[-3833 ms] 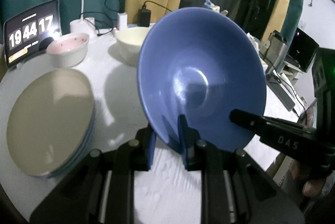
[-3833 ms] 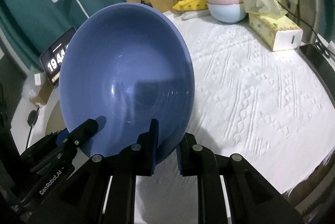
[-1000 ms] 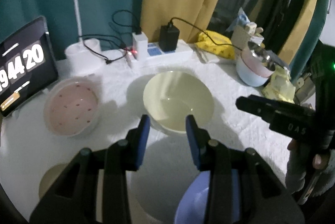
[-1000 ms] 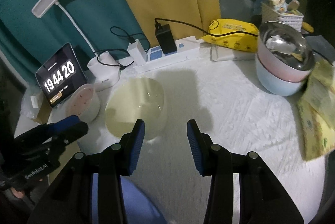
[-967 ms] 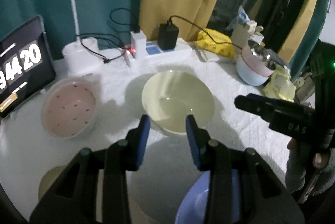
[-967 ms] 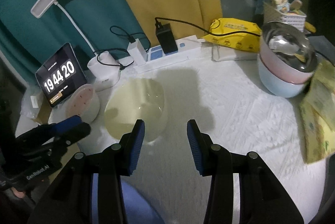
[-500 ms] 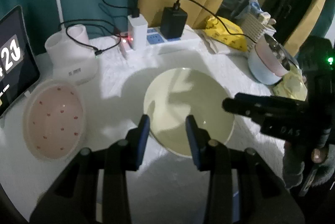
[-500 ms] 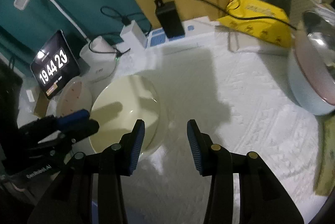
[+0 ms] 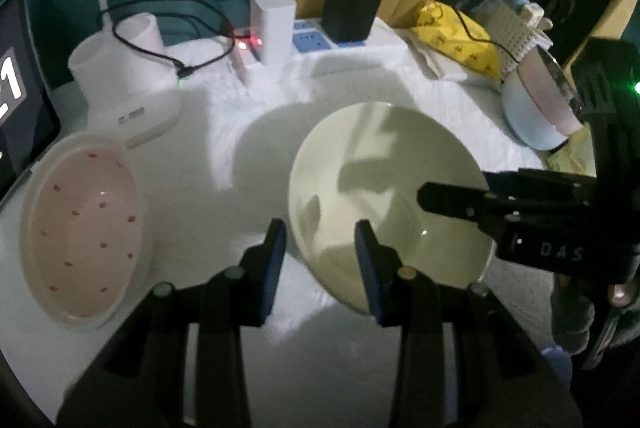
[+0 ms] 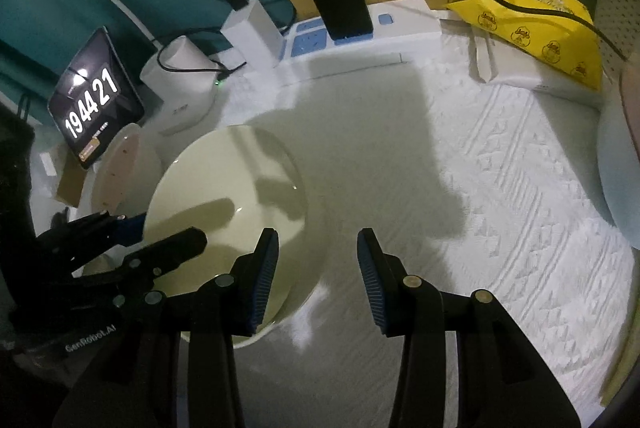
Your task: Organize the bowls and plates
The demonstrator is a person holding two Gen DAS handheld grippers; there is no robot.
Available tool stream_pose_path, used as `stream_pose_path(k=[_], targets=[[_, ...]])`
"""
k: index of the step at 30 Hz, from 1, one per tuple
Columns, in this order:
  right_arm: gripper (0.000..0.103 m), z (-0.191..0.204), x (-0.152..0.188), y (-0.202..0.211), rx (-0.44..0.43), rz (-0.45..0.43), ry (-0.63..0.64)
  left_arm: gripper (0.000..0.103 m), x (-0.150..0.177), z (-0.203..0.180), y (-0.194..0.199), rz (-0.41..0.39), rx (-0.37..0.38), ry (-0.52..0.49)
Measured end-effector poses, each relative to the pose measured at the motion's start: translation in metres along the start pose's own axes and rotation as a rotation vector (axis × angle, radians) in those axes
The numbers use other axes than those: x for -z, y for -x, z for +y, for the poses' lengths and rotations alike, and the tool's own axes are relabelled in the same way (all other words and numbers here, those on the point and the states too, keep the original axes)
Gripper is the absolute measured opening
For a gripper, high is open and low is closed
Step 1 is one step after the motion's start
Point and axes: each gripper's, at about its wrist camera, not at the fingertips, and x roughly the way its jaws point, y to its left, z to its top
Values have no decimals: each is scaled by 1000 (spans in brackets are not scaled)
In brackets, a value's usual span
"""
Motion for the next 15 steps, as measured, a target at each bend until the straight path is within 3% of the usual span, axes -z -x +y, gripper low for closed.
stream_pose_path(k=[1, 4, 15], targets=[[43, -1, 0, -3, -11, 3, 1, 36, 0, -2, -2, 0, -2, -7], [24, -2, -1, -8, -47, 4, 6, 29, 1, -4, -5, -10, -23, -20], [10, 6, -7, -2, 63, -63, 71, 23, -2, -6, 4, -74, -33, -31]])
